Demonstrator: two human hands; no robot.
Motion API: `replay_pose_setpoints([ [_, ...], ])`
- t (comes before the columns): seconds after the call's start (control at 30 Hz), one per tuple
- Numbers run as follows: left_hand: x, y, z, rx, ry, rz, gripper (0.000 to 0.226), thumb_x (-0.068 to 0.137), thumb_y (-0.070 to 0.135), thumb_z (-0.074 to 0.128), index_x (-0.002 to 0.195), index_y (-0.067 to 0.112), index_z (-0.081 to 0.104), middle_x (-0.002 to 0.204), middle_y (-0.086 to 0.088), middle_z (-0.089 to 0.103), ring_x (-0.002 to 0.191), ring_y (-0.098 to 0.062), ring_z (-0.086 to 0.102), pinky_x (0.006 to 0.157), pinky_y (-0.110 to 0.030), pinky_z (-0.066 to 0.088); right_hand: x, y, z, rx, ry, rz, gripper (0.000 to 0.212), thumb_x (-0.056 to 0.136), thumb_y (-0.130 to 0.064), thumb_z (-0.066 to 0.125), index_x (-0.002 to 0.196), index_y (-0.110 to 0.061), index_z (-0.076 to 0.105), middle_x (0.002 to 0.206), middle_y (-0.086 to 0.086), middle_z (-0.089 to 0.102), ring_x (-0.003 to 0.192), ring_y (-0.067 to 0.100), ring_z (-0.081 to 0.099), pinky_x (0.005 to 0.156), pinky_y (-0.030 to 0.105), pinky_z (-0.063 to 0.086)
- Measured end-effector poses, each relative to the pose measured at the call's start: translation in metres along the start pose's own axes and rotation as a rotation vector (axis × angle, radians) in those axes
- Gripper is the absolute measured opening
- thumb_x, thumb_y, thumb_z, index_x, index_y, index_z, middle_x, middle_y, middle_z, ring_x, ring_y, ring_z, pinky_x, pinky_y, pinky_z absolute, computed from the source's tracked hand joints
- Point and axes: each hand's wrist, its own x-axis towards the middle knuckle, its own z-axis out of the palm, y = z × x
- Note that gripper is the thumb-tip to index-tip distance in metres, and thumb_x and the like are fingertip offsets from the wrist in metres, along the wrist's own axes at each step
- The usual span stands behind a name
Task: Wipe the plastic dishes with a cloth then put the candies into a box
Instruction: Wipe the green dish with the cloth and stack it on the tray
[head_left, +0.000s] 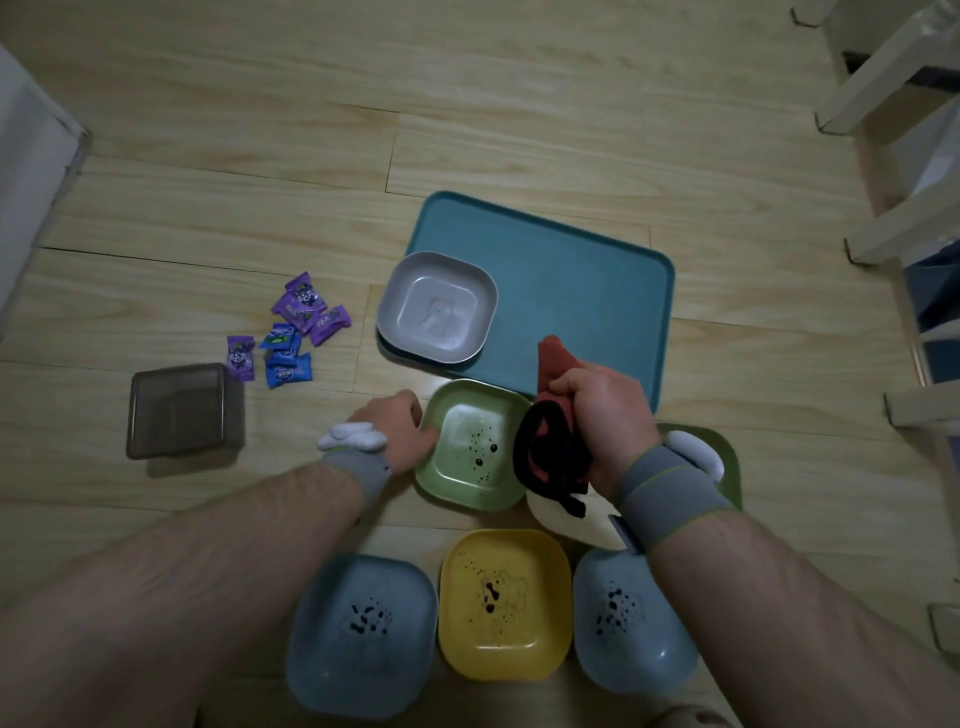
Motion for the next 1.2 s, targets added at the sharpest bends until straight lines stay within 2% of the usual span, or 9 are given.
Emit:
replay_pose_setpoints([
  [0.13, 0.004, 0.002, 0.006, -0.165, -0.021, -0.042, 0.024, 0.085, 0.026, 0.059, 0.066, 0.021, 0.044, 0.065, 0.001, 0.051, 0.073, -0.03, 0.054, 0.061, -0.029, 0.033, -0.001, -0.005, -0.001, 0.009, -0.003, -0.005, 0.018, 0.073, 0.001, 0.058, 0.068, -0.014, 0.066, 0.053, 0.002, 0.053, 0.051, 0.02, 0.05, 0.054, 0.028, 0.042],
  [0.27, -0.013, 0.004, -0.015, -0.283, -0.057, -0.077, 0.018, 0.085, 0.028, 0.063, 0.073, 0.022, 0.05, 0.07, -0.003, 0.058, 0.071, -0.03, 0.059, 0.066, -0.034, 0.051, -0.017, -0.02, -0.008, 0.003, 0.006, -0.038, 0.02, 0.072, 0.001, 0.058, 0.062, -0.014, 0.064, 0.055, 0.003, 0.052, 0.053, 0.02, 0.049, 0.054, 0.027, 0.041],
  [0.4, -0.053, 0.016, -0.059, -0.62, -0.023, -0.161, 0.018, 0.088, 0.015, 0.062, 0.076, 0.013, 0.049, 0.071, -0.015, 0.059, 0.051, -0.029, 0.061, 0.046, -0.034, 0.056, -0.061, -0.054, -0.019, -0.02, -0.014, -0.128, 0.022, 0.074, 0.002, 0.057, 0.063, -0.015, 0.064, 0.055, 0.002, 0.054, 0.051, 0.017, 0.05, 0.049, 0.024, 0.04],
  [0.5, -0.09, 0.031, -0.101, -0.812, 0.008, -0.159, 0.018, 0.09, 0.009, 0.059, 0.077, 0.01, 0.045, 0.081, -0.02, 0.057, 0.059, -0.031, 0.06, 0.057, -0.045, 0.06, -0.103, -0.083, -0.029, -0.042, -0.016, -0.216, 0.022, 0.075, 0.002, 0.058, 0.065, -0.015, 0.066, 0.059, 0.001, 0.057, 0.055, 0.018, 0.052, 0.054, 0.027, 0.041],
  [0.63, -0.145, 0.054, -0.149, -1.054, 0.03, -0.135, 0.012, 0.092, 0.002, 0.053, 0.095, 0.007, 0.043, 0.089, -0.019, 0.055, 0.062, -0.027, 0.059, 0.043, -0.031, 0.056, -0.163, -0.115, -0.04, -0.065, -0.034, -0.336, 0.023, 0.075, 0.004, 0.057, 0.062, -0.013, 0.065, 0.057, 0.0, 0.056, 0.054, 0.017, 0.05, 0.052, 0.025, 0.039],
  [0.77, -0.213, 0.067, -0.196, -1.238, -0.001, -0.046, 0.011, 0.091, 0.002, 0.051, 0.102, 0.003, 0.051, 0.079, -0.014, 0.058, 0.06, -0.024, 0.061, 0.054, -0.031, 0.053, -0.239, -0.136, -0.051, -0.124, -0.116, -0.424, 0.016, 0.074, 0.003, 0.058, 0.071, -0.006, 0.071, 0.066, 0.011, 0.059, 0.061, 0.022, 0.052, 0.06, 0.033, 0.04],
  [0.87, -0.258, 0.077, -0.225, -1.345, -0.027, 0.024, 0.019, 0.091, 0.0, 0.048, 0.109, 0.001, 0.055, 0.084, -0.013, 0.058, 0.059, -0.02, 0.059, 0.053, -0.029, 0.052, -0.283, -0.147, -0.061, -0.111, -0.199, -0.443, 0.021, 0.078, 0.003, 0.055, 0.08, -0.007, 0.073, 0.067, 0.014, 0.063, 0.056, 0.024, 0.055, 0.056, 0.032, 0.045],
  [1.0, -0.316, 0.075, -0.251, -1.424, -0.014, 0.133, 0.039, 0.09, -0.002, 0.046, 0.124, 0.015, 0.05, 0.11, -0.017, 0.057, 0.081, -0.029, 0.06, 0.062, -0.035, 0.055, -0.332, -0.159, -0.081, 0.036, -0.277, -0.462, 0.023, 0.084, 0.001, 0.05, 0.089, -0.009, 0.07, 0.069, 0.012, 0.065, 0.058, 0.023, 0.059, 0.056, 0.033, 0.05],
  [1.2, -0.363, 0.064, -0.257, -1.529, -0.03, 0.204, 0.044, 0.094, -0.001, 0.04, 0.124, 0.03, 0.048, 0.117, -0.016, 0.054, 0.091, -0.039, 0.062, 0.061, -0.044, 0.058, -0.355, -0.155, -0.073, 0.136, -0.376, -0.533, 0.037, 0.082, 0.012, 0.044, 0.105, -0.008, 0.066, 0.085, 0.011, 0.068, 0.071, 0.021, 0.065, 0.064, 0.03, 0.055],
])
